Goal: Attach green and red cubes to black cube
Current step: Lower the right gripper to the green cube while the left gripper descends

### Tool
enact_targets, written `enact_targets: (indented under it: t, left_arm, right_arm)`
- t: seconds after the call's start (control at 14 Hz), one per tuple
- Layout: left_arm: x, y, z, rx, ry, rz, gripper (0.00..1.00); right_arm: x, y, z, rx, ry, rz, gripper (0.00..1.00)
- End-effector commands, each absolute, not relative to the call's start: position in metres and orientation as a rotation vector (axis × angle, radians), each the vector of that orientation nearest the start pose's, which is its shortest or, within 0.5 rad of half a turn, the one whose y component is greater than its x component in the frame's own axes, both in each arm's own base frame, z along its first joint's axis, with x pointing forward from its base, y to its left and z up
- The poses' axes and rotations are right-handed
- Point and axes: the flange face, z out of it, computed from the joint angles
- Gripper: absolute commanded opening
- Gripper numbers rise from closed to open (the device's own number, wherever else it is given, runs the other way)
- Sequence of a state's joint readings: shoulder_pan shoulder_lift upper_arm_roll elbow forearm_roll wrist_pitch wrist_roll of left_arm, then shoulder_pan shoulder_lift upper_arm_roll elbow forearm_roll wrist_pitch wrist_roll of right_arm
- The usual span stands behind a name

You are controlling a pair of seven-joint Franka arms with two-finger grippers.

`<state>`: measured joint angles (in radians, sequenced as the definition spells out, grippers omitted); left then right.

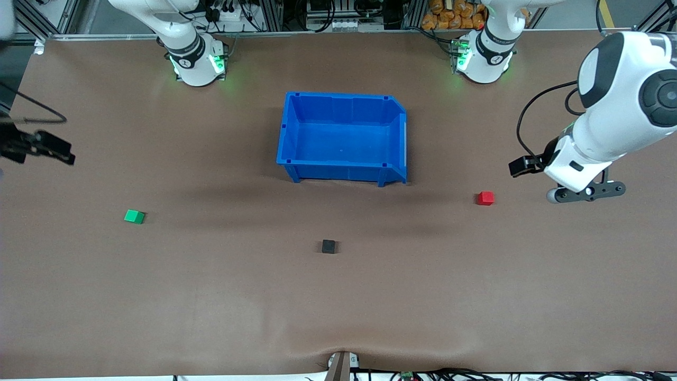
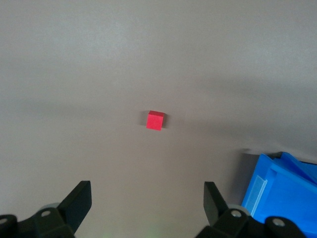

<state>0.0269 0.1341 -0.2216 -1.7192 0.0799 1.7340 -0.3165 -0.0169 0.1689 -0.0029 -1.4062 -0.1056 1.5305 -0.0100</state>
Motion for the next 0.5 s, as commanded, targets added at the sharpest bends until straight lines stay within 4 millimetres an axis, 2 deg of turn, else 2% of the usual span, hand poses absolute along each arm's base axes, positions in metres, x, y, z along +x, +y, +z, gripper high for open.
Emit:
enact_targets:
  t: [0.0,0.21,0.29,0.36,0.43]
  left_arm:
    - [0.574,-0.099,0.480,-3.046,-0.172,0.100,1.00]
    - [0.574,-0.097,0.457,-3.055,-0.169,0.069,1.00]
    - [0.573,-0.097,0.450,-3.059,-0.166,0.054,1.00]
    - [0.572,-0.098,0.444,-3.061,-0.164,0.045,1.00]
    - [0.572,-0.098,0.441,-3.064,-0.162,0.036,1.00]
  right_arm:
    - [0.623,0.003,0.580,-3.383,-0.101,0.072,1.00]
    - [0.623,0.007,0.581,-3.386,-0.095,0.061,1.00]
    - [0.623,0.003,0.575,-3.370,-0.077,0.083,1.00]
    - [0.625,0.000,0.560,-3.333,-0.059,0.142,1.00]
    - [0.624,0.003,0.553,-3.287,-0.050,0.185,1.00]
